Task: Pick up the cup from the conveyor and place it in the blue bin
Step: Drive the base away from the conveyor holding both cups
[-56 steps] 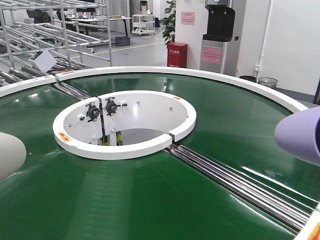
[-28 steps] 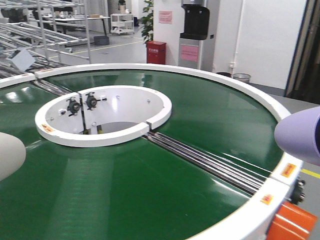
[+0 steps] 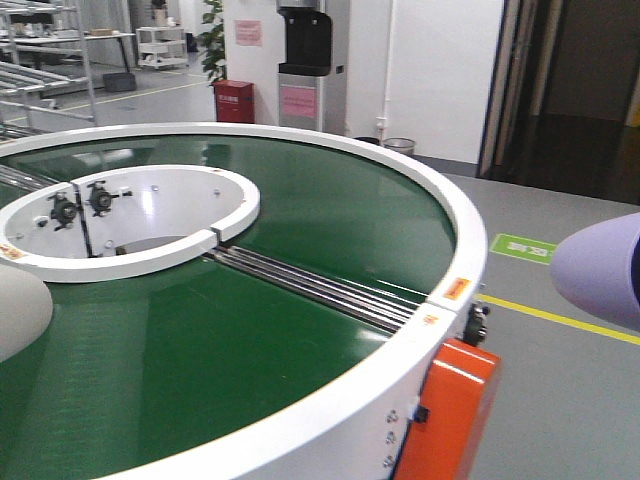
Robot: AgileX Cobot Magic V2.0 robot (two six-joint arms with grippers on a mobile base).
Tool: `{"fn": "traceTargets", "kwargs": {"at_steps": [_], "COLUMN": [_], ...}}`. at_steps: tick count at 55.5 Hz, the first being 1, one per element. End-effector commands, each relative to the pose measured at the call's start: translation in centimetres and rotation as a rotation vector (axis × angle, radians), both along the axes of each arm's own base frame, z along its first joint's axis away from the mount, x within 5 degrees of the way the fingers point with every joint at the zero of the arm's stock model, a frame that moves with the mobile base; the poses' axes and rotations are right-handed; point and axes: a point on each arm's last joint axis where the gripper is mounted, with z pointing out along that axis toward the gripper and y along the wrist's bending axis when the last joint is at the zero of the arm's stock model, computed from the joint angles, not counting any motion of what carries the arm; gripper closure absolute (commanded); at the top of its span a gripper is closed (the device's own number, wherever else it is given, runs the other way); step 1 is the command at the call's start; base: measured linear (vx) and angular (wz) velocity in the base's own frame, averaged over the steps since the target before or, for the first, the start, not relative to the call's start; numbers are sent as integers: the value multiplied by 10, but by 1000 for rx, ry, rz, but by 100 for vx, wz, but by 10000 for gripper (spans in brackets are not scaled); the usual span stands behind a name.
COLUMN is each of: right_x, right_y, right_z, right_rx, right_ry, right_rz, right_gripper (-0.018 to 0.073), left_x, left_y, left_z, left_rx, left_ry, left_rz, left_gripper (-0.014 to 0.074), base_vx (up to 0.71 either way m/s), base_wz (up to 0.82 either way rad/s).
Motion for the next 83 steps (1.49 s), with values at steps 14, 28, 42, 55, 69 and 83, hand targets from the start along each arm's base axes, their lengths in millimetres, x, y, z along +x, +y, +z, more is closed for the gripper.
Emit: {"fn": "traceTargets", "kwargs": {"at_steps": [14, 28, 42, 55, 69, 83], "right_x": [-5, -5, -5, -5, -5, -5], "right_y": [-1, -1, -1, -1, -1, -1], "right_z": [19, 19, 19, 19, 19, 19], "right_rx": [11, 11, 11, 11, 11, 11], "right_ry": [-129, -129, -129, -129, -129, -129], "right_rz": [9, 9, 9, 9, 9, 9], "right_gripper": [568, 568, 568, 568, 568, 568], "left_x": [-1, -1, -1, -1, -1, -1], "left_y": [1, 1, 1, 1, 1, 1], "left_z": [16, 16, 16, 16, 16, 16], "left_rx": [-39, -39, -39, -39, -39, -39], "left_ry": [-105, -105, -105, -105, -105, -105], "left_rz": [19, 19, 19, 19, 19, 19], "left_gripper": [603, 603, 603, 603, 603, 603], "base_vx": [-14, -10, -8, -6, -1, 6], "base_wz": [-29, -39, -47, -52, -53, -49]}}
